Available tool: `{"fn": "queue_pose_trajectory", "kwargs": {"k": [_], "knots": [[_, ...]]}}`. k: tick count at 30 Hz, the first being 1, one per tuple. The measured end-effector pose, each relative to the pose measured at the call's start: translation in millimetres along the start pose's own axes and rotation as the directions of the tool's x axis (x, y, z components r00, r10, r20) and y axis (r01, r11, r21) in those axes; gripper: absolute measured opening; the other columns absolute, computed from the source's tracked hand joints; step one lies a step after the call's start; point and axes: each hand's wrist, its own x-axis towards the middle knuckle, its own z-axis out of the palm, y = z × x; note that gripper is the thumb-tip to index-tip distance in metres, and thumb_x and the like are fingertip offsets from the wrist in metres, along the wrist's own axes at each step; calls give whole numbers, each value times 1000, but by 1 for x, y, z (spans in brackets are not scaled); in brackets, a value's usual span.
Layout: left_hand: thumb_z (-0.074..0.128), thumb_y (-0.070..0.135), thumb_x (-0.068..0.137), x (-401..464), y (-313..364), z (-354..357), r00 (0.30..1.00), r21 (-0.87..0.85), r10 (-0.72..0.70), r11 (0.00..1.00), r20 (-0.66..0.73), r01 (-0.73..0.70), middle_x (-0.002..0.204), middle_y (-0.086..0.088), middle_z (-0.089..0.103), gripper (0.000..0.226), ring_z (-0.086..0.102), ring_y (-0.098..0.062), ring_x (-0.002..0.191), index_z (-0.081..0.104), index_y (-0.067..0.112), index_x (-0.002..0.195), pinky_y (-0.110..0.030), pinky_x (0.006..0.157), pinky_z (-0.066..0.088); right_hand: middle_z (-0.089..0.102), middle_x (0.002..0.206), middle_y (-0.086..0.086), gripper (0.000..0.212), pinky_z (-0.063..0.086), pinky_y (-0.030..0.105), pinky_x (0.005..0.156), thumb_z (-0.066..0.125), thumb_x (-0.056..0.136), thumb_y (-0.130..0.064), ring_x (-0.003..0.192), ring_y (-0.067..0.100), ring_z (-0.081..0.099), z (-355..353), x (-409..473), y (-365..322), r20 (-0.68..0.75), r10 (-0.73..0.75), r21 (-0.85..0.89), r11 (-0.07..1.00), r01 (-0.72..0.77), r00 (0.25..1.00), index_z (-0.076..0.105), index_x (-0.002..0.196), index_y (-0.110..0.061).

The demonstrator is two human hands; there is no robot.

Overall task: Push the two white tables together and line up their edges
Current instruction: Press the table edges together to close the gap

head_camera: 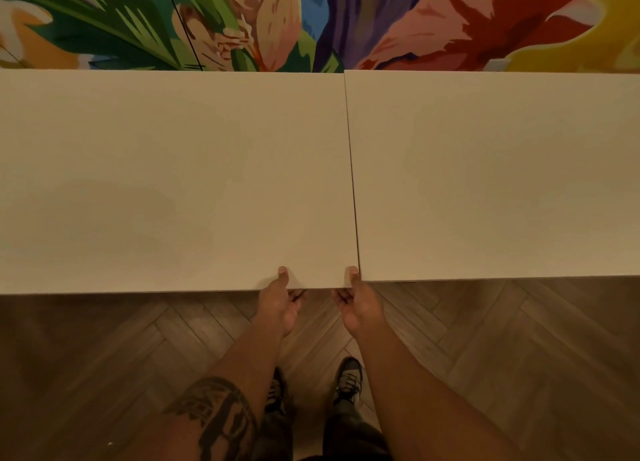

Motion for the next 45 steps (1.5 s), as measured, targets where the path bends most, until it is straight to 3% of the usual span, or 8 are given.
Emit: {"fn": "queue_pose_trajectory", "kwargs": {"k": [4,7,14,17,32,38,42,45], "knots": [[63,30,97,-4,-5,2,1000,36,12,999,8,-12,124,-18,63,42,63,-31,108,57,5,130,-47,101,52,65,124,17,29,53,39,82,63,97,-34,104,29,62,-4,-5,-11,39,23,10,1000,-24,999,64,117,-13],[64,31,97,-7,-9,2,1000,54,22,998,-2,-22,111,-16,63,41,63,-26,93,58,5,129,-45,101,52,63,126,17,36,51,40,94,61,98,-36,109,29,61,-9,-3,-23,21,4,-8,1000,-4,1000,62,122,-9],[65,25,97,-17,-30,14,999,67,42,997,-19,-40,119,-18,63,44,67,-25,95,55,3,134,-39,85,56,58,131,17,46,46,43,108,63,97,-36,119,28,57,-28,8,-47,-66,-27,-21,999,26,997,54,133,-9],[61,20,99,-15,-36,21,998,87,43,995,-55,-38,114,-17,61,50,65,-24,90,47,-5,140,-42,94,56,55,135,18,53,46,43,109,64,96,-34,121,28,55,-29,10,-49,-85,-24,-23,999,22,996,51,139,-5],[59,21,99,-1,-22,22,998,160,-9,987,55,0,107,-15,64,29,69,-27,93,54,-2,116,-37,73,57,61,126,20,47,50,50,103,59,100,-32,113,33,59,-14,8,-49,-99,-7,30,1000,10,995,54,136,-1],[66,45,91,1,-36,19,989,283,-78,958,122,41,114,-16,67,67,67,-27,108,51,2,140,-46,112,45,64,117,14,34,52,45,99,64,96,-34,107,30,61,-23,11,-57,-76,-26,36,999,29,997,62,121,-11],[67,50,89,-10,-64,34,979,316,-142,944,144,91,119,-13,64,74,64,-24,110,47,5,144,-41,109,47,69,104,10,29,54,34,72,63,96,-34,92,24,64,-34,11,-68,-81,-44,21,999,45,996,65,115,-12],[75,46,79,-20,-80,56,974,255,-147,962,173,100,108,-9,67,64,66,-20,103,55,7,126,-35,100,50,68,117,15,37,54,39,87,62,98,-31,107,29,64,-43,14,-75,-54,-60,6,998,60,997,63,123,-5]]}}
